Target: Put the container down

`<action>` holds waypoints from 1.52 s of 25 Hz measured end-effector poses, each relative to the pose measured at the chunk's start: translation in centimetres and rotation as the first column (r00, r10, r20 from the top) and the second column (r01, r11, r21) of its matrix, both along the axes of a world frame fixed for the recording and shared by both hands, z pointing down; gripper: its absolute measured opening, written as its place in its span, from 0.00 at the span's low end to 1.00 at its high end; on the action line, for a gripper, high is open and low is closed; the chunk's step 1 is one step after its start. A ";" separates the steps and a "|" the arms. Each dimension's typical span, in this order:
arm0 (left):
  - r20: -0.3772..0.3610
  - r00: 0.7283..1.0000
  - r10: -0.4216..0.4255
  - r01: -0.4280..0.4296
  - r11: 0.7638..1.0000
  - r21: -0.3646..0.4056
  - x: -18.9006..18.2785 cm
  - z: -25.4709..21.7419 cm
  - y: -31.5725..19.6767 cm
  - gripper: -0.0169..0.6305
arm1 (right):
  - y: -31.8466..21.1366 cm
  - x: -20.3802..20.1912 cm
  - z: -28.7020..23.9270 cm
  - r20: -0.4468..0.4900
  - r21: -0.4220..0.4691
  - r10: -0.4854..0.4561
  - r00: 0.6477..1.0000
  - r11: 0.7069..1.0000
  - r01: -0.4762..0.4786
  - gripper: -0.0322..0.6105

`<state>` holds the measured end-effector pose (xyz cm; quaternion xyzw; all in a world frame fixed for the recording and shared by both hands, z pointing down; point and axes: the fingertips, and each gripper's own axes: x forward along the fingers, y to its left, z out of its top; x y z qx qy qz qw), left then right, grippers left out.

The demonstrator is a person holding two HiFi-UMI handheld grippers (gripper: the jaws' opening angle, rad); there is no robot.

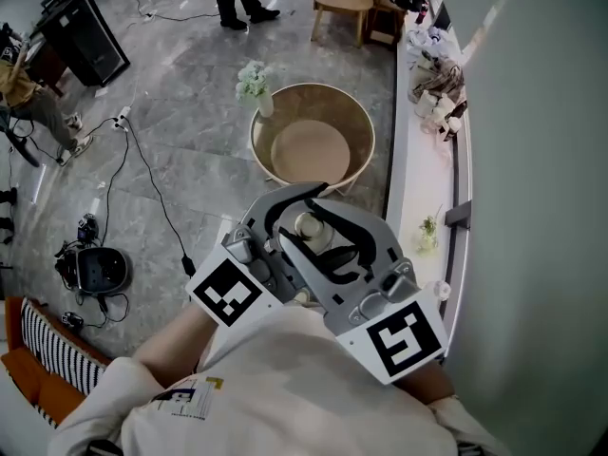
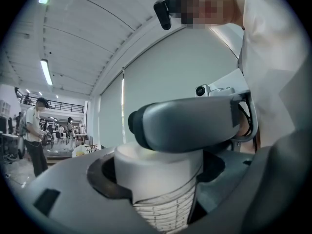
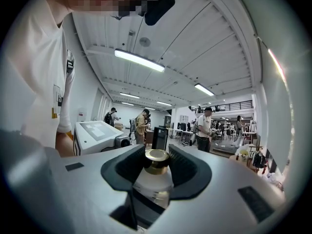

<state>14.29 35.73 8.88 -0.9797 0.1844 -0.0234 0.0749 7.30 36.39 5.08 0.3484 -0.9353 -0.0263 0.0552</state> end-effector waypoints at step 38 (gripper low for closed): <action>0.020 0.997 0.070 -0.069 0.997 -0.015 -9.2 0.2 -30.7 0.57 | -31.1 -9.1 0.1 0.005 -0.021 0.050 0.999 0.999 -0.049 0.28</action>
